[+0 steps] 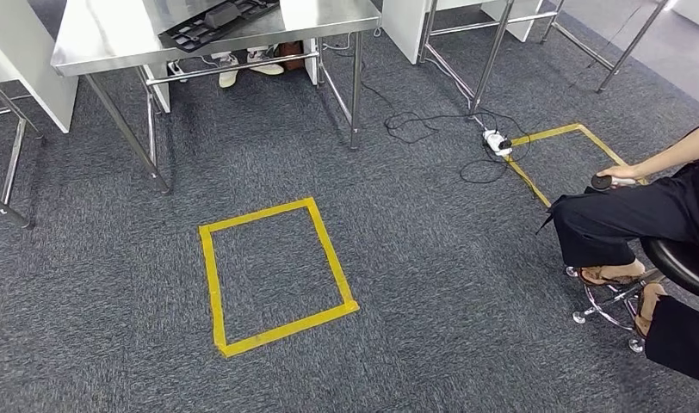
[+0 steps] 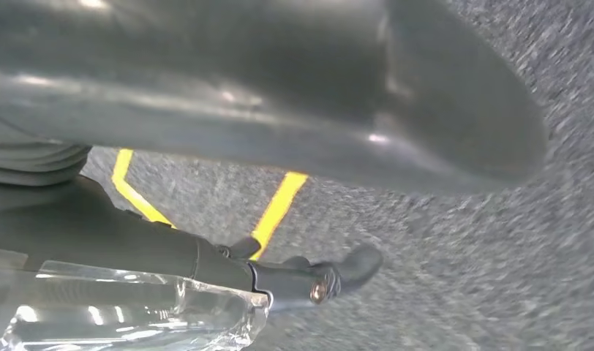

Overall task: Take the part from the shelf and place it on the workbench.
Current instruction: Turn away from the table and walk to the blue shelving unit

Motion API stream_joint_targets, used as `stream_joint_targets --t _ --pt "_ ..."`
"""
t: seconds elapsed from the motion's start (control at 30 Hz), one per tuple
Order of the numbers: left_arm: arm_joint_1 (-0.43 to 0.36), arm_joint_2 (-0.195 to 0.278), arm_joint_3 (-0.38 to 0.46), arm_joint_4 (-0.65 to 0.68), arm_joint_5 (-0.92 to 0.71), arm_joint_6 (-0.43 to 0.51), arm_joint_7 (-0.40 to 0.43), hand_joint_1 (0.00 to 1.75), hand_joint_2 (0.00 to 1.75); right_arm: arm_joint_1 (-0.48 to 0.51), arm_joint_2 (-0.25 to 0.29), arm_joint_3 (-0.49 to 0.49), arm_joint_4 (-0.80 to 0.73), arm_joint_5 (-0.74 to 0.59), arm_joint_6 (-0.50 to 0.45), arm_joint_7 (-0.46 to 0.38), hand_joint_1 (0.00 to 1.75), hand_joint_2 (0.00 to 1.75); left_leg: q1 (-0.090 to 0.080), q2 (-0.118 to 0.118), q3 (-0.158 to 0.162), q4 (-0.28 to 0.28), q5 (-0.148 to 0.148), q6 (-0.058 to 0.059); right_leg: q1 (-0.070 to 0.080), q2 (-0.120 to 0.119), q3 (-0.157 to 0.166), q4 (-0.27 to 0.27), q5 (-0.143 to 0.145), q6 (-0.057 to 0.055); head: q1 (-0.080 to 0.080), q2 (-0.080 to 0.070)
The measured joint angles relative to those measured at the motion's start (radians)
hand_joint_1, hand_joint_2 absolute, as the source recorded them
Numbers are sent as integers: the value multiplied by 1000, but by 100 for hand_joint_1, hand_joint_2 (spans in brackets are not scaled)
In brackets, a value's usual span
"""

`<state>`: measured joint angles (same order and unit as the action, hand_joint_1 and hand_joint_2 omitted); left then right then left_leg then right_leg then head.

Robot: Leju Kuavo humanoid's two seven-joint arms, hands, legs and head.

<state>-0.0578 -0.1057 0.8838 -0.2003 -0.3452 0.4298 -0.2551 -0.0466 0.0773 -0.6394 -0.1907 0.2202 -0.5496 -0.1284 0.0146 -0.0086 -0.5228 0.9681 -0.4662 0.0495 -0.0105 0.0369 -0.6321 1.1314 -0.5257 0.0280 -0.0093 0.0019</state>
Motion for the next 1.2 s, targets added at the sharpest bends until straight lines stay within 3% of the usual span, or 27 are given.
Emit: stream_joint_targets --t 0.07,0.1,0.13,0.2,0.23,0.3,0.37,0.4,0.47,0.53,0.57,0.6,0.63,0.67,0.73,0.8,0.87,0.9,0.97,1.03,1.1,1.13,1.2 --pt "4 0 -6 1 -6 -1 7 0 0 0 -1 -2 0 -3 7 5 0 0 -3 31 -2 1 0 1 -3 -20 -57 121 -44 2 3 0" --pt "5 0 -9 2 -8 -1 9 0 0 2 -1 -2 0 -4 10 7 0 0 -4 45 -2 1 0 1 -5 -25 -63 141 -47 8 3 0" --pt "5 0 -12 2 -9 -1 11 0 0 5 -1 -2 0 -6 11 8 0 0 -4 58 -2 1 0 0 -7 -31 -48 119 -34 16 4 0" --pt "4 -1 -15 3 -11 -1 11 0 0 7 -2 -3 0 -7 12 8 0 0 -5 81 1 2 -3 -4 -10 -64 34 -25 14 31 5 0" --pt "4 -2 -16 3 -12 -1 11 0 0 6 -2 -3 0 -7 12 8 0 0 -7 91 3 4 -6 -9 -9 -84 72 -94 35 31 5 0" --pt "3 -1 -18 3 -12 -1 11 0 0 5 -2 -3 0 -7 12 8 0 0 -12 108 7 6 -10 -21 -5 -104 102 -155 51 19 3 0" --pt "1 -1 -19 4 -12 -1 11 0 0 7 -2 -3 0 -7 13 9 0 0 -10 121 10 6 -12 -34 -4 -83 97 -155 56 2 1 0" --pt "0 -1 -19 4 -12 -1 11 0 0 8 -2 -3 0 -7 13 9 0 0 -7 110 9 13 -20 -41 -5 -73 97 -157 60 -5 0 0" --pt "0 -1 -20 4 -13 -1 11 0 0 8 -2 -4 0 -7 13 9 0 0 -2 62 -15 72 -67 -52 -10 -53 99 -159 68 -18 -4 0" --pt "3 -1 -20 4 -14 -1 11 0 0 7 -2 -5 0 -7 13 10 0 0 0 19 -73 205 -140 -57 -7 -33 94 -158 72 -24 -8 0" --pt "5 0 -20 4 -14 0 12 0 0 8 -1 -6 0 -7 13 10 0 0 0 13 -102 267 -162 -57 -4 -21 93 -157 73 -26 -8 0" --pt "6 1 -20 4 -14 0 12 0 0 9 -1 -7 0 -8 13 11 0 0 0 11 -119 298 -164 -55 -2 -8 92 -155 73 -26 -8 0" --pt "7 1 -20 4 -14 0 13 0 0 10 0 -8 0 -9 13 11 0 0 0 8 -118 290 -145 -52 0 5 92 -153 73 -26 -8 0" --pt "7 2 -20 4 -14 0 13 0 0 12 0 -9 0 -10 13 12 0 0 0 2 -98 242 -109 -47 1 19 93 -152 73 -26 -8 0" --pt "7 4 -20 4 -16 0 14 0 0 11 2 -12 0 -10 13 11 0 0 0 -38 -35 104 -40 -34 4 44 93 -149 74 -25 -8 0" --pt "6 6 -21 4 -17 0 14 0 0 9 5 -15 0 -11 13 10 0 0 -2 -66 -2 29 -18 -24 4 65 87 -148 76 -19 -7 0" --pt "5 8 -23 4 -18 0 13 0 0 12 6 -18 0 -11 13 9 0 0 -7 -51 1 20 -17 -18 0 86 77 -151 83 -5 -8 0" --pt "4 8 -24 4 -18 0 13 0 0 14 7 -18 0 -10 13 8 0 0 -6 -39 2 13 -11 -13 -1 83 70 -147 82 0 -7 0" --pt "5 7 -26 4 -17 0 11 0 0 15 8 -18 1 -10 13 6 0 0 -3 -13 5 -2 0 -1 2 41 38 -93 51 1 -3 0" --pt "8 7 -26 4 -16 1 9 0 0 12 7 -19 1 -10 13 4 0 0 -5 16 2 -6 4 5 1 -9 -23 33 -11 -3 2 0" --pt "9 7 -26 5 -15 4 9 0 0 13 6 -19 1 -10 13 3 0 0 -7 44 0 -5 4 5 -5 -24 -65 132 -47 5 3 0" --pt "9 7 -26 5 -15 6 9 0 0 14 6 -19 1 -10 13 3 0 0 -7 57 -1 -5 4 4 -8 -28 -59 131 -44 14 4 0" --pt "8 5 -26 5 -15 8 9 0 0 15 5 -20 1 -11 13 2 0 0 -6 81 1 -3 2 0 -14 -52 14 14 -2 34 5 0"
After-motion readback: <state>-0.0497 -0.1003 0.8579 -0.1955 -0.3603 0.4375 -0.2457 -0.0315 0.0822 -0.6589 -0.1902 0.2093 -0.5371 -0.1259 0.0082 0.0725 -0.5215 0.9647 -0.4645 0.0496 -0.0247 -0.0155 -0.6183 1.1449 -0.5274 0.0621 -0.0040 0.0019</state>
